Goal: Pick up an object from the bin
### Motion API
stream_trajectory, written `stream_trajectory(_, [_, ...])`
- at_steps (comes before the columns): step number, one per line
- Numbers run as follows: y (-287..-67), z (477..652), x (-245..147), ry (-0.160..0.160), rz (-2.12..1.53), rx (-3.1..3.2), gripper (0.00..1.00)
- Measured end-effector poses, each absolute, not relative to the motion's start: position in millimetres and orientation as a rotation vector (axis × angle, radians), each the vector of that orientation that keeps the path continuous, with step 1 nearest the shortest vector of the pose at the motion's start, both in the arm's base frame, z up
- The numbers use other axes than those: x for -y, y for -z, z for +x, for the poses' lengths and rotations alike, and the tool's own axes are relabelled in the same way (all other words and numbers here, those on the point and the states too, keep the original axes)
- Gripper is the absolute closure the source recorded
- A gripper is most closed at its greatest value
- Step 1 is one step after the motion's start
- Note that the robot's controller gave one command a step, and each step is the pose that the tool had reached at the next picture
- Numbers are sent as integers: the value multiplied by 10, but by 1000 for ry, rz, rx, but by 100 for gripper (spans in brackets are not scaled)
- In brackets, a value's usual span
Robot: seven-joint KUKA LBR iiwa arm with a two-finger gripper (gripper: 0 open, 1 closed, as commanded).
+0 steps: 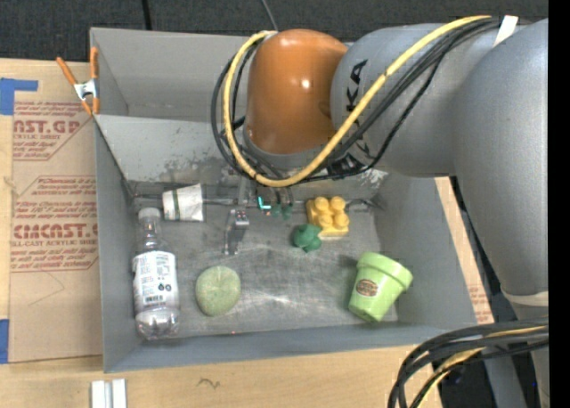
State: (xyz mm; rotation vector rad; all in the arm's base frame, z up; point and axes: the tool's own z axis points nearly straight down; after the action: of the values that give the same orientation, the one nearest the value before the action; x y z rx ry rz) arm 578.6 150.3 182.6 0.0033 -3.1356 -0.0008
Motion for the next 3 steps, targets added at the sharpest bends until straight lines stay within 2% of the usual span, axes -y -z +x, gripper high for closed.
stream_trajectory(1, [-1869,5806,-1495,2,1,3143,0])
stream_trajectory(2, [-1256,5321,-1521,1,180,3140,0])
stream_trajectory(3, [-1245,4984,-1523,0,163,3132,0])
